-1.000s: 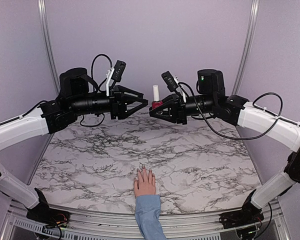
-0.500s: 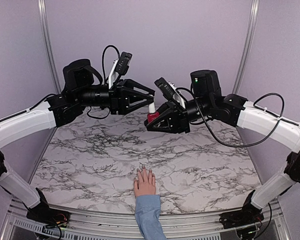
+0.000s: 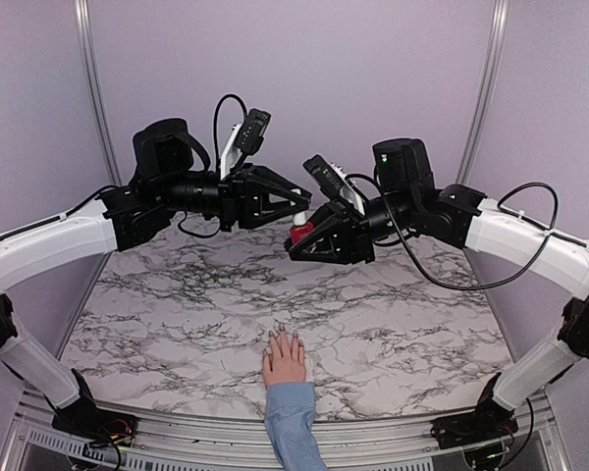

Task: Paint the nails
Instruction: Unscrew the cap of the nail polish bottle.

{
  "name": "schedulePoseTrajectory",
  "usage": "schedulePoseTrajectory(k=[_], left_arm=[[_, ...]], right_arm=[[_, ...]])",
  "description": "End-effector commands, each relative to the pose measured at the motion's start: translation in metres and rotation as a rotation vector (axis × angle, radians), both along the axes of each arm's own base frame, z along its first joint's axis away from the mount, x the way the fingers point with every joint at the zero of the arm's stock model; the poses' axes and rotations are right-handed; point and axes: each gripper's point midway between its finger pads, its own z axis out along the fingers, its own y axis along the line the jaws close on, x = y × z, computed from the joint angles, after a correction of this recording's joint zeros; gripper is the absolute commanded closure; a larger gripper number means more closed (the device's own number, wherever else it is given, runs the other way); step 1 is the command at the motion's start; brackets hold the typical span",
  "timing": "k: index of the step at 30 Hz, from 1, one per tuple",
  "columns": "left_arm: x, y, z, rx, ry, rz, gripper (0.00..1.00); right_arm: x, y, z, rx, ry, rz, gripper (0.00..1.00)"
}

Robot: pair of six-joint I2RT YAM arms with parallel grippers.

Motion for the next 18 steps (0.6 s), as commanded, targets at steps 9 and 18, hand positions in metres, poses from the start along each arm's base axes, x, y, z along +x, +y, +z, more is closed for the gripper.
schedulePoseTrajectory(k=[9,18], left_arm=[[0.014,0.001,0.012,-0.039,0.0,0.113,1.0],[0.039,0.0,0.007,-0.036,0.043,0.267,1.0]], right_arm=[[0.02,-0.016,0.024,0.076,0.008,-0.057,1.0],[0.041,-0.015,0.009,-0.011,-0.032,-0.172,1.0]])
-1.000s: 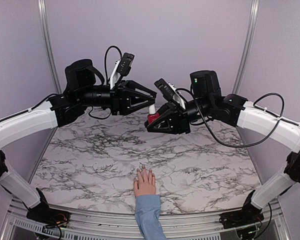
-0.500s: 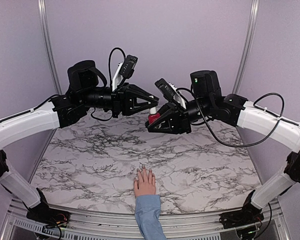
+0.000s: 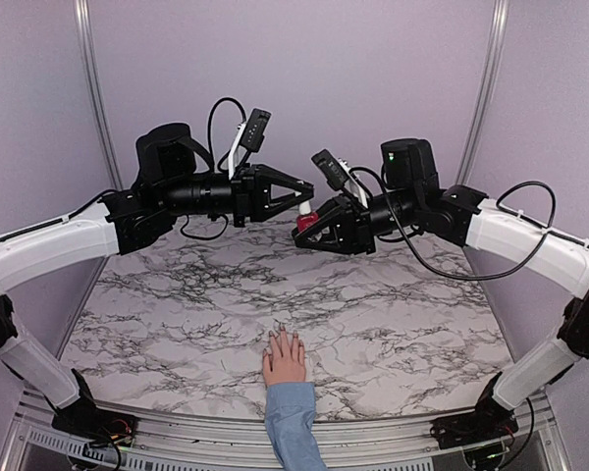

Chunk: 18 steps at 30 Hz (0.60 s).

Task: Paint the nails
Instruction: Unscrew the cap of the nail polish bottle.

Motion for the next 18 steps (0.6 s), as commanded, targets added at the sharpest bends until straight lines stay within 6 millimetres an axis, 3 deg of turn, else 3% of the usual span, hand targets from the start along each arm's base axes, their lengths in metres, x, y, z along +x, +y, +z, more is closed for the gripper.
schedulePoseTrajectory(k=[1,6,18], left_arm=[[0.008,0.004,0.012,-0.033,-0.003,0.081,1.0],[0.016,0.001,0.008,-0.026,0.006,0.147,1.0],[0.055,-0.006,-0.01,0.01,0.082,0.404,1.0]], right_arm=[[0.011,-0.005,0.013,-0.01,-0.074,-0.073,1.0],[0.031,-0.002,0.006,-0.062,-0.088,-0.167,1.0],[0.091,-0.013,0.004,-0.122,-0.164,-0.51,1.0]])
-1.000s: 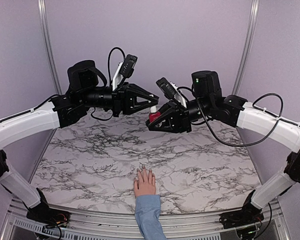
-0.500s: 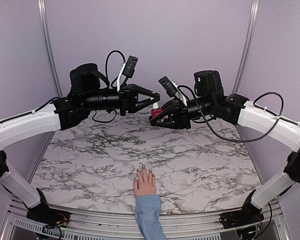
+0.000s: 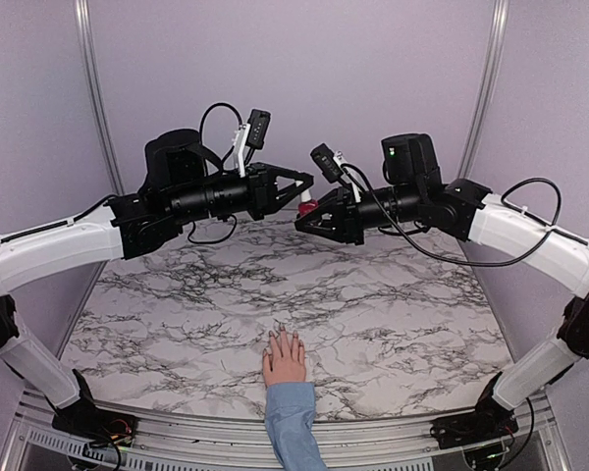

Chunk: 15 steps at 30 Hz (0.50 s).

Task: Paint the nails
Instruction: Unscrew the cap of the nail polish bottle.

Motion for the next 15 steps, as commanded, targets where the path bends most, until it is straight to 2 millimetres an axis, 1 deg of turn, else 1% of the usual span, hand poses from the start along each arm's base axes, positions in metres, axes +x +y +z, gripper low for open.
schedulePoseTrajectory(k=[1,4,6,9,12,15], left_arm=[[0.014,-0.004,-0.003,0.007,0.025,0.117,1.0],[0.027,-0.007,-0.015,0.053,0.063,0.202,1.0],[0.035,-0.011,-0.029,0.122,0.086,0.262,1.0],[0.042,-0.018,-0.042,0.171,0.111,0.321,1.0],[0.046,-0.02,-0.047,0.168,0.134,0.366,1.0],[0.05,-0.017,-0.049,0.168,0.141,0.407,1.0]], right_arm=[[0.038,-0.009,0.016,-0.009,-0.075,-0.203,1.0],[0.051,-0.012,0.01,-0.029,-0.09,-0.27,1.0],[0.06,-0.014,0.004,-0.045,-0.097,-0.309,1.0],[0.069,-0.015,-0.002,-0.049,-0.102,-0.356,1.0],[0.077,-0.015,-0.006,-0.05,-0.108,-0.386,1.0],[0.083,-0.016,-0.007,-0.048,-0.115,-0.416,1.0]])
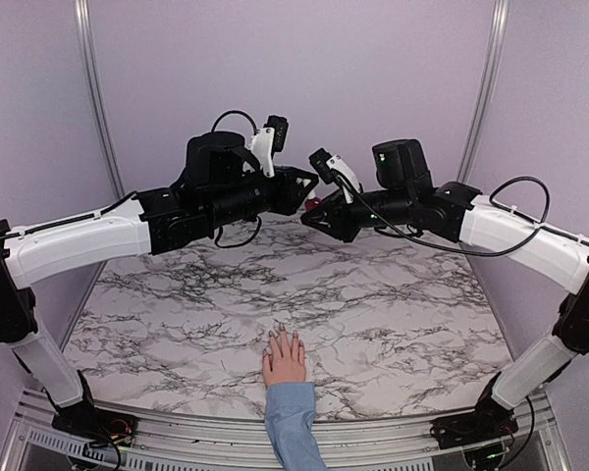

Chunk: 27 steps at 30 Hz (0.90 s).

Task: Paint the nails
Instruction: Unscrew the cap of the nail polish bottle.

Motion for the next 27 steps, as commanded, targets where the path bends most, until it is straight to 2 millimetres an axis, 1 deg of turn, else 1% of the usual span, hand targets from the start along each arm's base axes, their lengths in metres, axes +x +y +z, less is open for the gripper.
schedulePoseTrajectory(k=[1,4,8,9,11,13,16,18,22,24,26,27], left_arm=[[-0.002,-0.002,-0.019,0.056,0.051,0.057,1.0],[0.001,0.001,-0.019,0.057,0.058,0.086,1.0],[-0.004,0.003,-0.017,0.063,0.053,0.07,1.0],[-0.006,0.004,-0.014,0.064,0.045,0.055,0.96],[-0.009,0.005,-0.008,0.06,0.029,0.029,0.82],[-0.009,0.01,0.0,0.04,0.019,0.011,0.73],[-0.008,0.022,0.012,0.002,0.015,-0.021,0.66],[-0.009,0.03,0.019,-0.024,0.009,-0.058,0.62],[-0.021,0.045,0.037,-0.106,-0.027,-0.176,0.49],[-0.026,0.053,0.038,-0.121,-0.029,-0.223,0.45],[-0.033,0.058,0.043,-0.119,-0.051,-0.278,0.42],[-0.04,0.058,0.044,-0.115,-0.063,-0.321,0.41]], right_arm=[[0.027,-0.003,0.021,0.066,-0.078,-0.117,1.0],[0.03,-0.002,0.018,0.058,-0.075,-0.124,1.0],[0.028,-0.002,0.014,0.056,-0.067,-0.116,1.0],[0.027,-0.002,0.014,0.061,-0.067,-0.108,1.0],[0.023,-0.002,0.015,0.072,-0.064,-0.086,1.0],[0.02,0.0,0.014,0.077,-0.058,-0.064,1.0],[0.016,0.001,0.014,0.08,-0.053,-0.04,1.0],[0.013,0.0,0.017,0.09,-0.056,-0.026,1.0],[0.0,0.0,0.02,0.122,-0.05,0.052,1.0],[-0.007,0.0,0.022,0.136,-0.051,0.086,1.0],[-0.018,0.001,0.028,0.162,-0.061,0.151,1.0],[-0.024,0.001,0.031,0.179,-0.067,0.181,1.0]])
